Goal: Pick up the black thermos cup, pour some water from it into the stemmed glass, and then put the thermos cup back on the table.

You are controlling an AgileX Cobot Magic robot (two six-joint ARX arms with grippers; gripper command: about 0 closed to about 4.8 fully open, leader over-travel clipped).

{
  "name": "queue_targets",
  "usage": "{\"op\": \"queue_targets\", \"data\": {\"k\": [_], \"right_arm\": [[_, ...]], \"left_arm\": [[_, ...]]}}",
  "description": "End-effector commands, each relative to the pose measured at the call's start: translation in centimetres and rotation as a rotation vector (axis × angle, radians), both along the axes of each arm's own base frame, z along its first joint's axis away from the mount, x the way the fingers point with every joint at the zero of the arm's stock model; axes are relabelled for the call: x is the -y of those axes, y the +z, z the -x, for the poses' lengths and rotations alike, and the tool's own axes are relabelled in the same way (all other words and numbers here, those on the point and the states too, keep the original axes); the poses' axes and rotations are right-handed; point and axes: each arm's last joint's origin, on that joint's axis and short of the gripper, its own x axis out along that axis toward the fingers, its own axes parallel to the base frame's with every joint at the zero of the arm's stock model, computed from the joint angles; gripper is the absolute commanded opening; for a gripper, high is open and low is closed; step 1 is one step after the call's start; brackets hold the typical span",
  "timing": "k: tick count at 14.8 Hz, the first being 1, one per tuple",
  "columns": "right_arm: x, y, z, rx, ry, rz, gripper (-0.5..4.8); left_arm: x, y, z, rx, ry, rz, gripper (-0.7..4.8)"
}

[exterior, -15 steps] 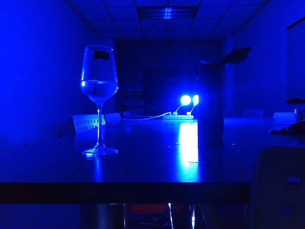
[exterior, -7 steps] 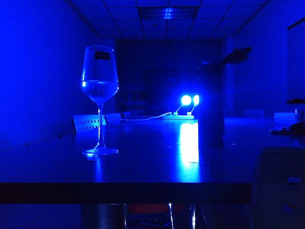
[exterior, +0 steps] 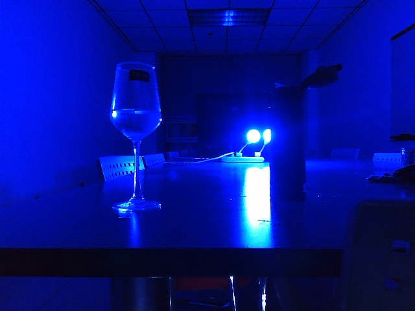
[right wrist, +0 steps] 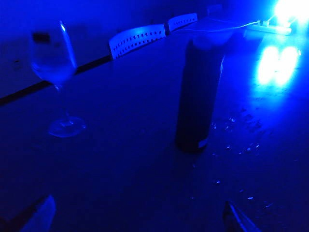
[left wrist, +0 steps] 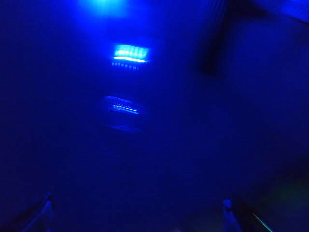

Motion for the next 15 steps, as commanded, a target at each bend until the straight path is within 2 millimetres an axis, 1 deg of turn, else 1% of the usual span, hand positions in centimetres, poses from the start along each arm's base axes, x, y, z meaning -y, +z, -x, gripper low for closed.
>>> {"op": "queue_targets", "data": {"k": [1,2,3,4,5,6,7,8,9,10,11,13,15], "right_arm": [[-0.3,-2.6,-1.5,0.059,-0.029,-0.020,4.79],[-0.4,-3.7,-1.9,0.048,-0.044,-0.016,4.75],[-0.4,-4.8,-2.2,0.035,-0.049,-0.012,3.57],[-0.5,-5.6,-2.3,0.033,-0.048,-0.012,2.49],[-0.5,-6.2,-2.5,0.033,-0.048,-0.012,1.40],[-0.6,-6.9,-2.6,0.026,-0.048,-0.009,1.09],[-0.5,-7.6,-2.7,-0.005,-0.057,0.002,0.93],[-0.5,-7.9,-2.7,-0.032,-0.087,0.014,0.51],[-0.4,-7.9,-2.7,-0.034,-0.106,0.024,0.39],[-0.4,-7.9,-2.7,-0.029,-0.117,0.023,0.08],[-0.3,-7.8,-2.7,-0.021,-0.128,0.030,-0.06],[-0.2,-7.6,-2.8,0.003,-0.167,0.040,-0.06],[-0.3,-7.4,-2.8,0.023,-0.166,0.013,-0.05]], "left_arm": [[-0.9,-1.6,-0.7,0.105,0.247,0.016,4.79],[-1.2,-1.9,-0.9,0.135,0.291,0.022,4.79],[-1.5,-2.2,-1.1,0.153,0.339,0.031,3.86],[-1.7,-2.4,-1.3,0.167,0.380,0.039,2.09],[-2.0,-2.6,-1.3,0.173,0.426,0.034,0.62],[-2.2,-2.9,-1.4,0.188,0.450,0.036,0.44],[-2.3,-3.3,-1.5,0.208,0.467,0.040,0.44],[-2.5,-3.7,-1.4,0.222,0.483,0.040,0.44],[-2.6,-4.3,-1.4,0.238,0.517,0.035,0.44],[-2.7,-4.9,-1.5,0.259,0.546,0.036,0.52],[-2.8,-5.5,-1.5,0.288,0.578,0.039,0.52],[-2.9,-6.5,-1.5,0.342,0.589,0.055,0.52],[-2.9,-7.3,-1.7,0.350,0.588,0.058,0.52]]}}
